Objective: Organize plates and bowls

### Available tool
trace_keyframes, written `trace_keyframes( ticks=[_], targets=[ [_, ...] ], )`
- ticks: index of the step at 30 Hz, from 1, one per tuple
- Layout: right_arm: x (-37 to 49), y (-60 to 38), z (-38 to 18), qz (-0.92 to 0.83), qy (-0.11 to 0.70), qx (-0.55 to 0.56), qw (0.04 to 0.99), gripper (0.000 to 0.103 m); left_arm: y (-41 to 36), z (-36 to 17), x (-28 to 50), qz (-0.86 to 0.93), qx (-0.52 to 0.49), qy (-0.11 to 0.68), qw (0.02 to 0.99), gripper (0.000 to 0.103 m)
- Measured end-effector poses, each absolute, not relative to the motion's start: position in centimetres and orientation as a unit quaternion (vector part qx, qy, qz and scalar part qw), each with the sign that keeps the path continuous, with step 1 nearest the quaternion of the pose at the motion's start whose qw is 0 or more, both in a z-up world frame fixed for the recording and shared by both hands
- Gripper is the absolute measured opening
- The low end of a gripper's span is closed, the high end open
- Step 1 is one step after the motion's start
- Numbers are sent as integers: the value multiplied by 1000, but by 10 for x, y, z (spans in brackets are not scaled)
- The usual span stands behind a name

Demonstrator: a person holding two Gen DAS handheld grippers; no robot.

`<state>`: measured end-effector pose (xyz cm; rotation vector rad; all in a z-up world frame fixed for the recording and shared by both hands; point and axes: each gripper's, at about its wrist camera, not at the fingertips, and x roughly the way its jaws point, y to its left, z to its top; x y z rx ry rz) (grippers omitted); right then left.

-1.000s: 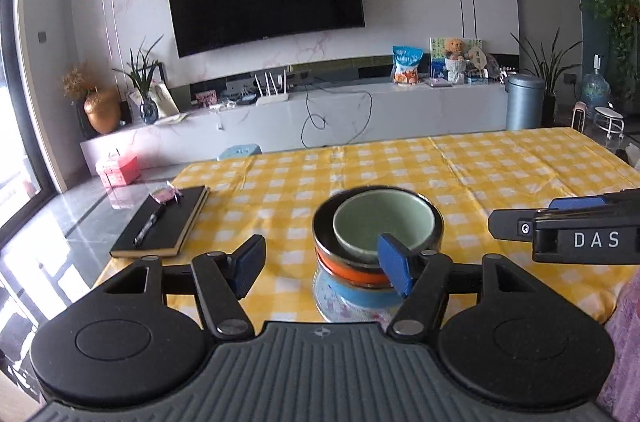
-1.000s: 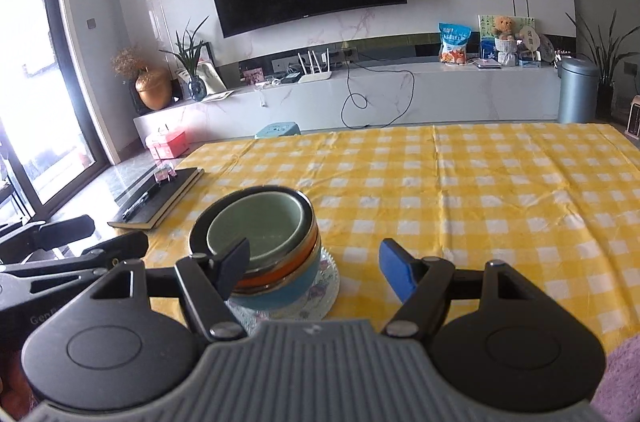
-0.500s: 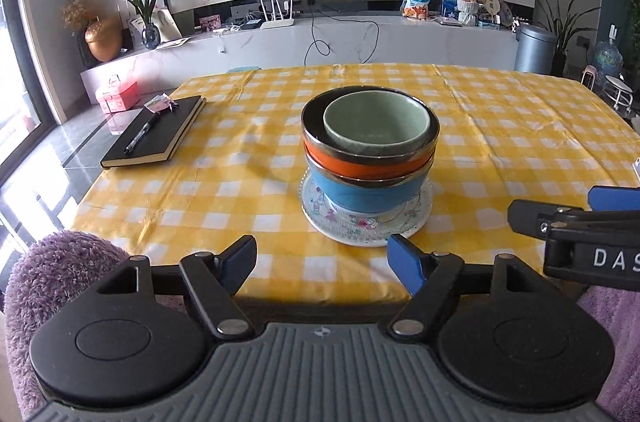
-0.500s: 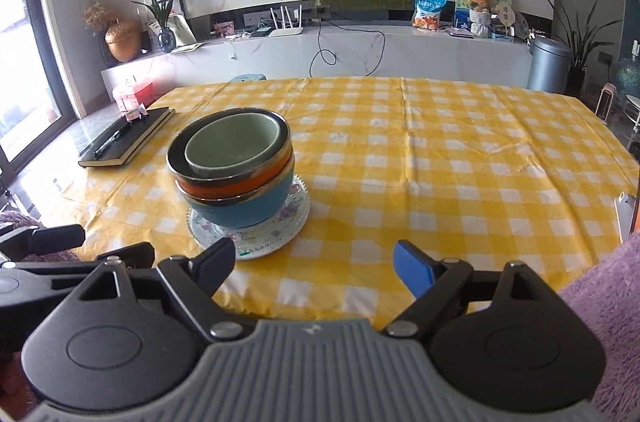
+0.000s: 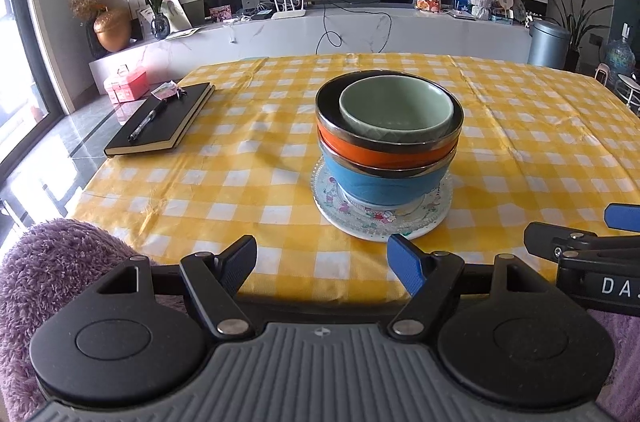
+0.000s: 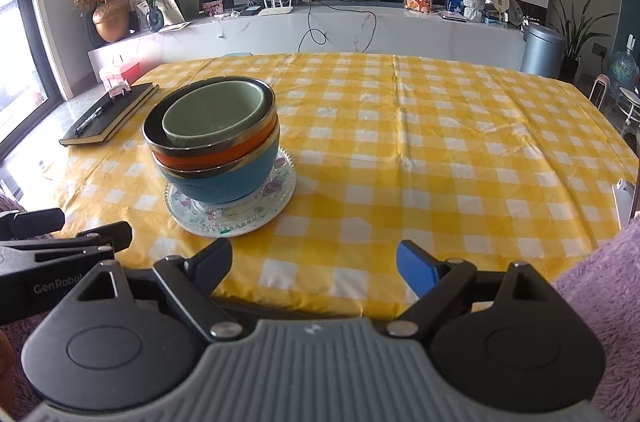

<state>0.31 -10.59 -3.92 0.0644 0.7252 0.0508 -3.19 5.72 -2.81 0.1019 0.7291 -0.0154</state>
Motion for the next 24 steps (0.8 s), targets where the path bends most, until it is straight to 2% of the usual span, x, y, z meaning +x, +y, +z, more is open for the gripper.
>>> trace_keyframes(
  ticks=[24],
  targets=[
    [2,-108,-39,22,349,32,936,89,59,-25,-32,-9,48,350,936,87]
  ],
)
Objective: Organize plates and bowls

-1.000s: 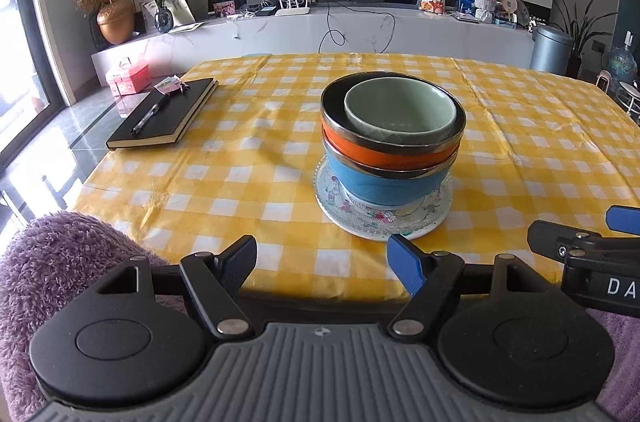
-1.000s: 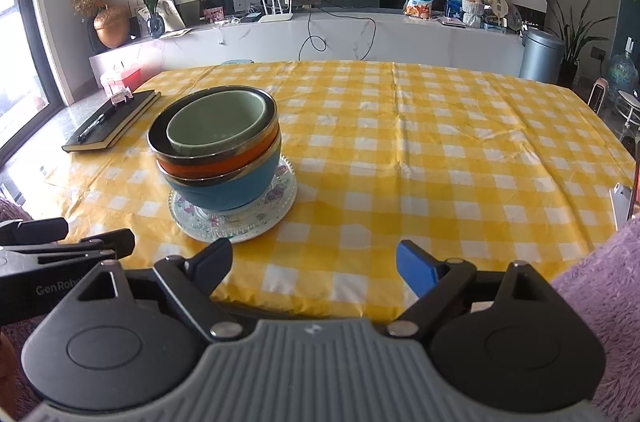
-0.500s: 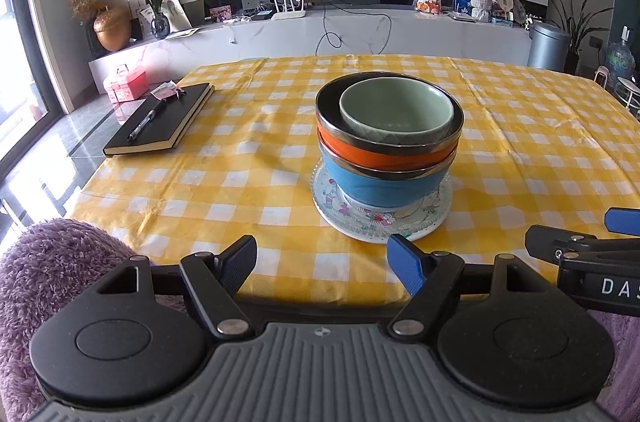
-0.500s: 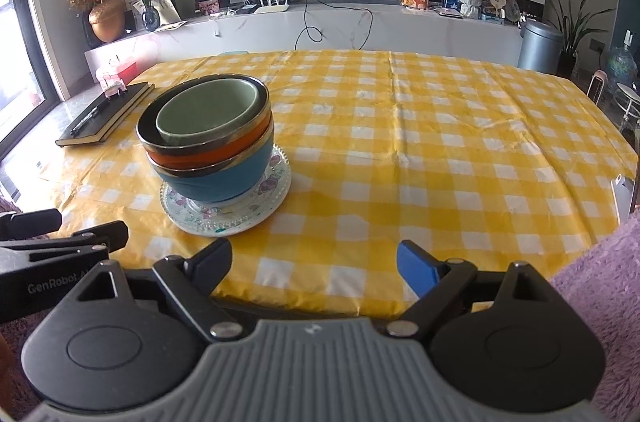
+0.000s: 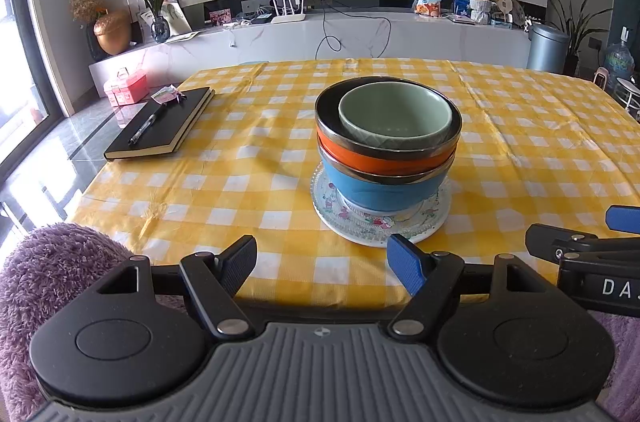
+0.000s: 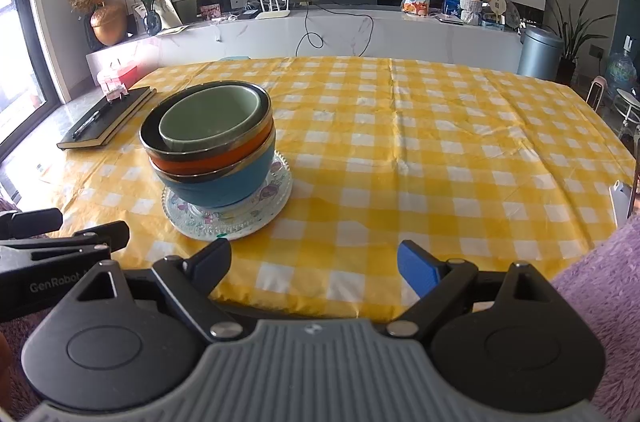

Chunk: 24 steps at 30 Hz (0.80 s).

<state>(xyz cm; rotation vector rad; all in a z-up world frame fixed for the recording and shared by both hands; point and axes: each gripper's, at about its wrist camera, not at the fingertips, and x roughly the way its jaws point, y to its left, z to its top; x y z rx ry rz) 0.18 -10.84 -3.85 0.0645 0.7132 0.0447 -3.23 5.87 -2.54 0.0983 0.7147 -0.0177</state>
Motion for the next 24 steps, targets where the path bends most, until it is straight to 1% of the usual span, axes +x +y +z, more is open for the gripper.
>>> trace_keyframes(
  ticks=[24],
  targets=[
    [2,-108,-40,22,350,32,936,89,59,-26,-31,-8,51,349,936,87]
  ],
)
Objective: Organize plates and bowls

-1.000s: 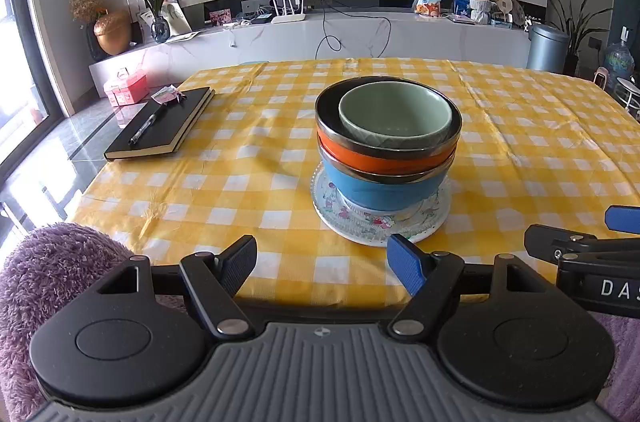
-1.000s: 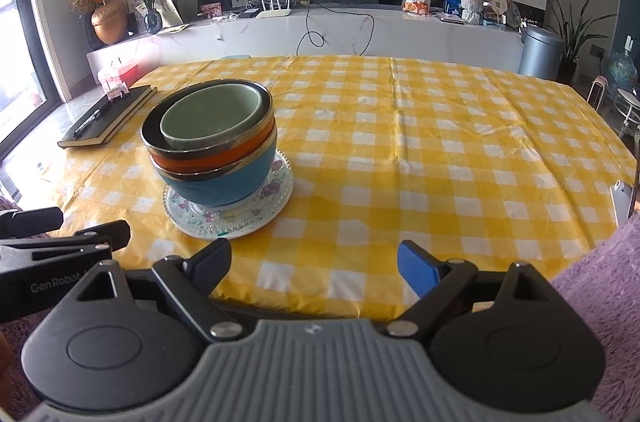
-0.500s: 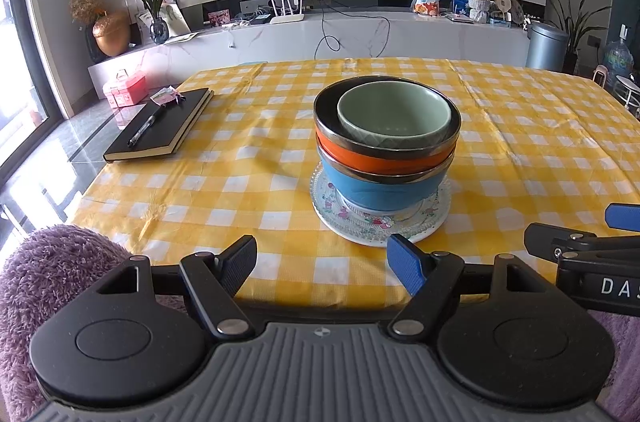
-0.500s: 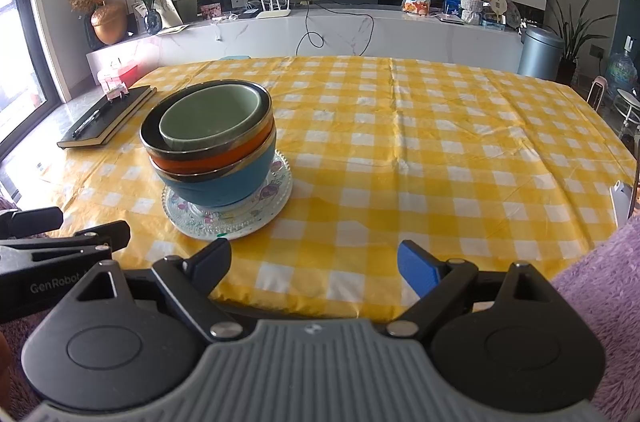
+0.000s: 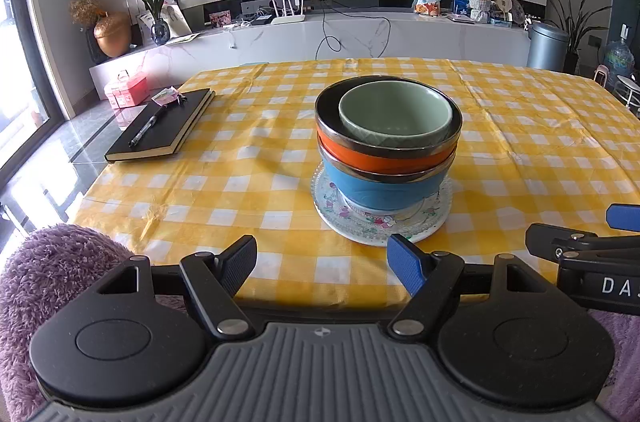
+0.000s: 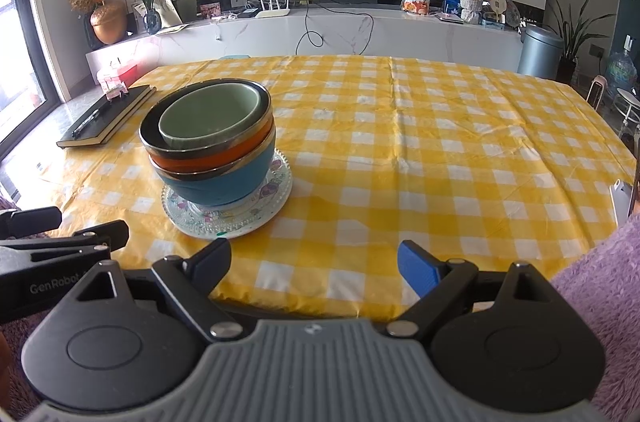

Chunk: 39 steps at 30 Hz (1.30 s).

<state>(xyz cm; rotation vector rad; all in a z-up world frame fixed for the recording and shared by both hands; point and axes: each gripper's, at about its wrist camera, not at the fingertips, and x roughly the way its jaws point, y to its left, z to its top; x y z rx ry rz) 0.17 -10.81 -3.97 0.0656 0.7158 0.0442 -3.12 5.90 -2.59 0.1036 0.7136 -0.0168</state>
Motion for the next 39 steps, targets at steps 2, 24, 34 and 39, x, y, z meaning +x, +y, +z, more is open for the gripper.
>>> trace_keyframes(
  ticks=[2,24,34,39],
  targets=[
    [2,-108,-40,22,350,32,936,89,59,-26,-31,-8,51,349,936,87],
    [2,-108,-39,22,350,32,936,89,59,-26,-31,-9,51,348,936,87],
    [2,-109,-39,22,351,32,936,89,57,-26,-33,-13,55,344,937,87],
    [1,-108,-40,22,351,33,935,89,57,-24,-35,-18,59,335,940,87]
  ],
)
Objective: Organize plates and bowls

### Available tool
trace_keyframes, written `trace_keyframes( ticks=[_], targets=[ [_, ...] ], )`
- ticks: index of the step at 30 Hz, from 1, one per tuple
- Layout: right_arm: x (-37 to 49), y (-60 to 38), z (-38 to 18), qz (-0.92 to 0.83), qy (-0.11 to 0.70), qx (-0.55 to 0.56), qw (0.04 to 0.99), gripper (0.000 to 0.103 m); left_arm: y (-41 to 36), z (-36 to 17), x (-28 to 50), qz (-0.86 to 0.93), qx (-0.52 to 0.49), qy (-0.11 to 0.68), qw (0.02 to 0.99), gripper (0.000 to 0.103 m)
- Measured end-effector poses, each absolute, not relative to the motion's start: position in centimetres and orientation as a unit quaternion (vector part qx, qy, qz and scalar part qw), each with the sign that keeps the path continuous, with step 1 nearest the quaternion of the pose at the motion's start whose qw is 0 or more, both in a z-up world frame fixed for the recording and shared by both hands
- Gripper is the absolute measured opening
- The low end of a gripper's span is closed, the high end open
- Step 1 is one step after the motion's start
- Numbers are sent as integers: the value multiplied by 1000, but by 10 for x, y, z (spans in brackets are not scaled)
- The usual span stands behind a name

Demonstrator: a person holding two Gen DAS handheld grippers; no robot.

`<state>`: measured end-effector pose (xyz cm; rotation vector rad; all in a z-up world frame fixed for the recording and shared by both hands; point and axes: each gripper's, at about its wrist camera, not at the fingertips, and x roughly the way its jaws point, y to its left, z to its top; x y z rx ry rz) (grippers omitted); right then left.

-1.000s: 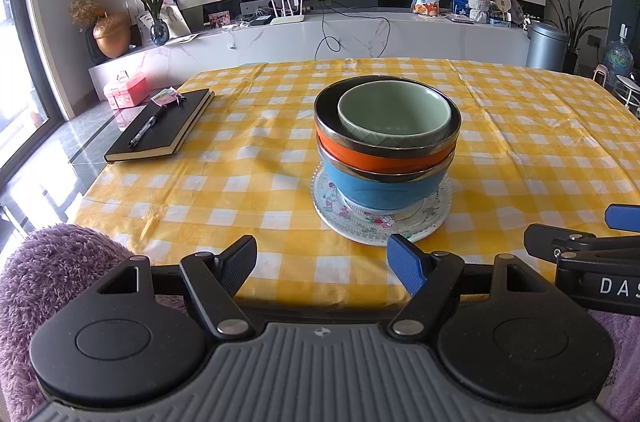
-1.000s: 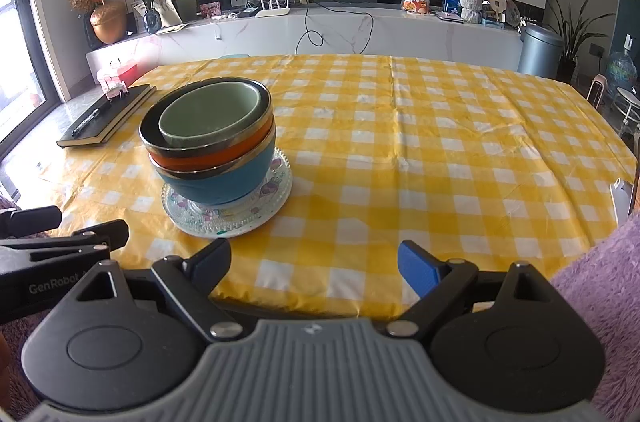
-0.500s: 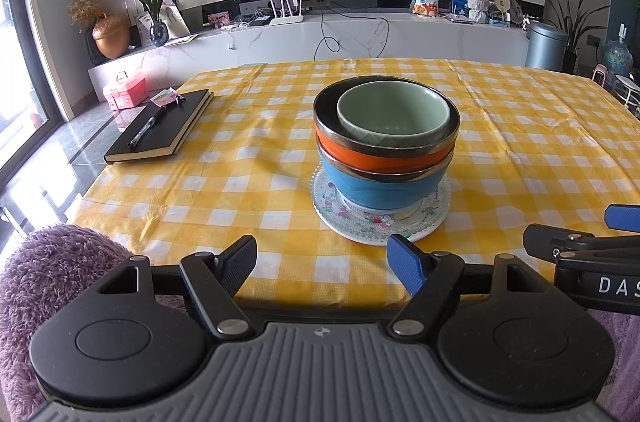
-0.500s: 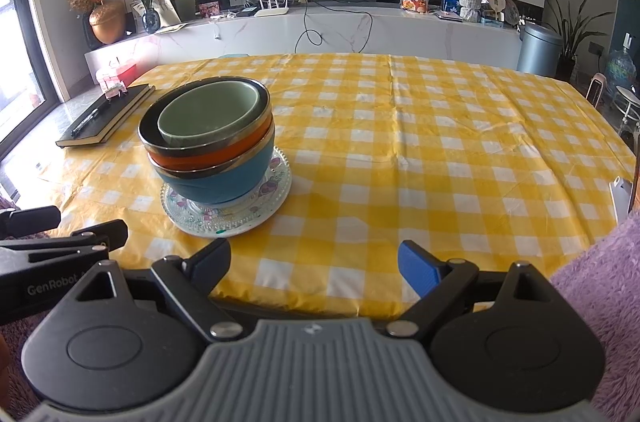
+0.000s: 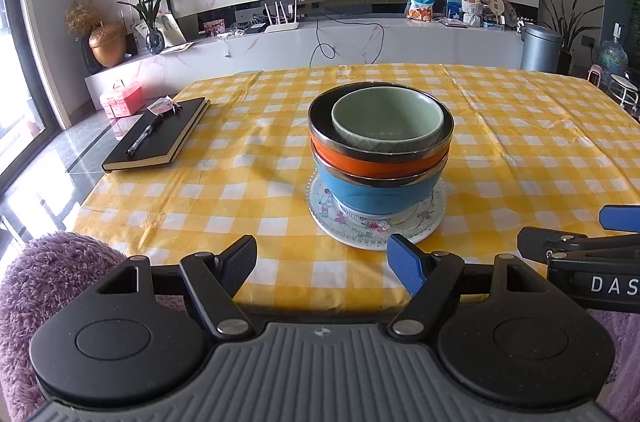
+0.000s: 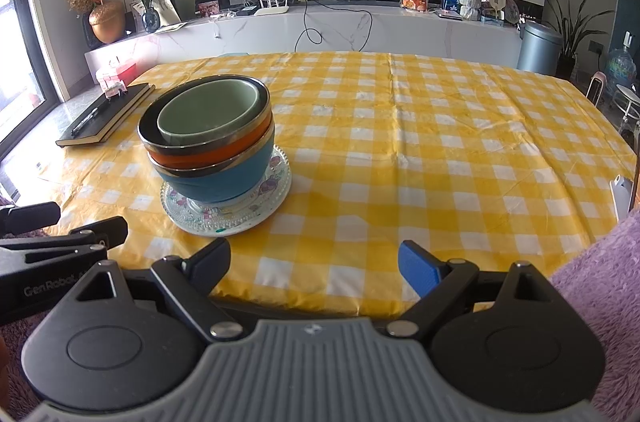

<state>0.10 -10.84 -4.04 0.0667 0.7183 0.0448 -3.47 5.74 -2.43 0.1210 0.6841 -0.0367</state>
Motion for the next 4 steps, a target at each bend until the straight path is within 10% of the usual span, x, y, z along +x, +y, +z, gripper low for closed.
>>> trace_keyframes(
  ticks=[4],
  targets=[
    [0,-109,-44,21,353,34,935,89,59,-23,-35,-14,59,330,942,87]
  ],
)
